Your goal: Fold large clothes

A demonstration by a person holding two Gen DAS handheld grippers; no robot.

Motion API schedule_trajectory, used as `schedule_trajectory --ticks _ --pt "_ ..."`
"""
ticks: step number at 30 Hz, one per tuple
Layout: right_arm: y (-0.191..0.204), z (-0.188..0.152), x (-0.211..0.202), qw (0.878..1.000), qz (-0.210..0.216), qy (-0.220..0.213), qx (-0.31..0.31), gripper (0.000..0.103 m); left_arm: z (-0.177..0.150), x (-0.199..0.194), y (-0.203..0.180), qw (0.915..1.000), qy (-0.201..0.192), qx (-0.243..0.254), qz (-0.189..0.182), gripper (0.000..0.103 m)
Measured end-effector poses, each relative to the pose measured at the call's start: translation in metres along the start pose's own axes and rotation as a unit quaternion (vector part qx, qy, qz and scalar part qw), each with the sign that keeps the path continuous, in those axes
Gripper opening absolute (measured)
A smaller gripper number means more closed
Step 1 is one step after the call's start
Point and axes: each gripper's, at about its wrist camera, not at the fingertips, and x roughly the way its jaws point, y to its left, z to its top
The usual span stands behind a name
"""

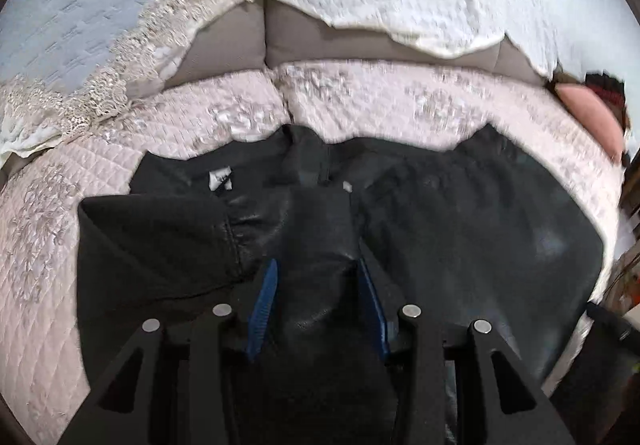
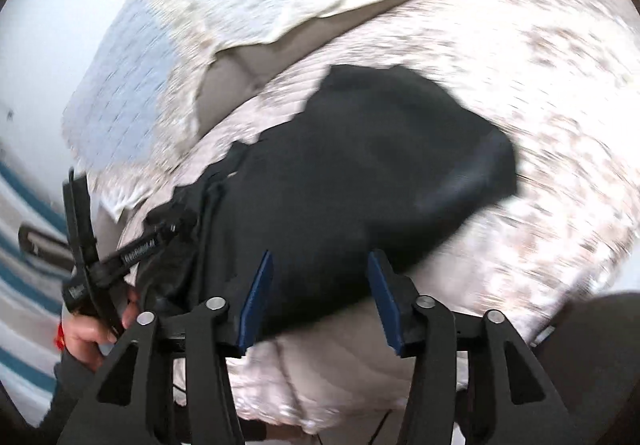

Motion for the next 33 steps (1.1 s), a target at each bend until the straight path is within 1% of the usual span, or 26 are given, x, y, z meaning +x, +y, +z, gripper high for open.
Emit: schedule_trajectory --ticks 1,2,4,6,10,13,15,17,21,26,29,31,33 --pt "-0.006 0.000 -0.001 1.000 -0.003 0.000 0.009 0.053 -0.005 0.005 -0.002 1.0000 0.000 0.004 0.004 0.045" --pt "-0.012 0.001 -0.001 1.000 -0.007 0.000 0.020 0.054 -0.008 0.007 -0.005 0.9999 -0.009 0.011 0.010 0.047" --pt "-0.018 0.004 -0.001 0.999 -0.010 -0.001 0.032 0.054 -0.014 0.010 -0.015 0.9984 -0.023 0.037 0.036 0.048" --pt "-0.016 0.007 0.000 0.999 -0.010 -0.005 0.031 0.054 -0.017 0.012 -0.021 0.9968 -0.031 0.047 0.056 0.048" --pt "-0.002 0.015 0.001 1.000 -0.001 -0.013 0.017 0.054 -0.015 0.011 -0.021 0.9962 -0.031 0.053 0.062 0.048" --pt "-0.003 0.013 -0.001 1.000 0.004 -0.015 0.021 0.055 -0.014 0.005 -0.024 0.9951 -0.026 0.065 0.070 0.048" --pt "-0.008 0.012 -0.005 0.999 0.007 -0.018 0.026 0.064 -0.014 -0.001 -0.025 0.9957 -0.022 0.061 0.066 0.048" --pt "-0.015 0.009 -0.009 0.999 0.010 -0.018 0.034 0.067 -0.015 -0.008 -0.024 0.9971 -0.020 0.048 0.055 0.048" --pt "-0.028 0.008 -0.011 0.998 0.010 -0.017 0.056 0.067 -0.019 -0.018 -0.027 0.9983 -0.017 0.038 0.040 0.048" --pt "-0.041 0.015 -0.003 0.997 0.018 -0.010 0.077 0.067 -0.024 -0.027 -0.028 0.9994 -0.013 0.024 0.023 0.048" --pt "-0.053 0.021 0.005 0.995 0.019 -0.010 0.101 0.068 -0.031 -0.032 -0.028 0.9996 -0.016 0.018 0.013 0.048" --pt "-0.058 0.024 0.008 0.994 0.023 -0.016 0.109 0.068 -0.039 -0.026 -0.030 0.9995 -0.010 0.026 0.017 0.048" --pt "-0.061 0.028 0.009 0.993 0.024 -0.022 0.112 0.068 -0.046 -0.023 -0.034 0.9985 -0.019 0.044 0.028 0.049"
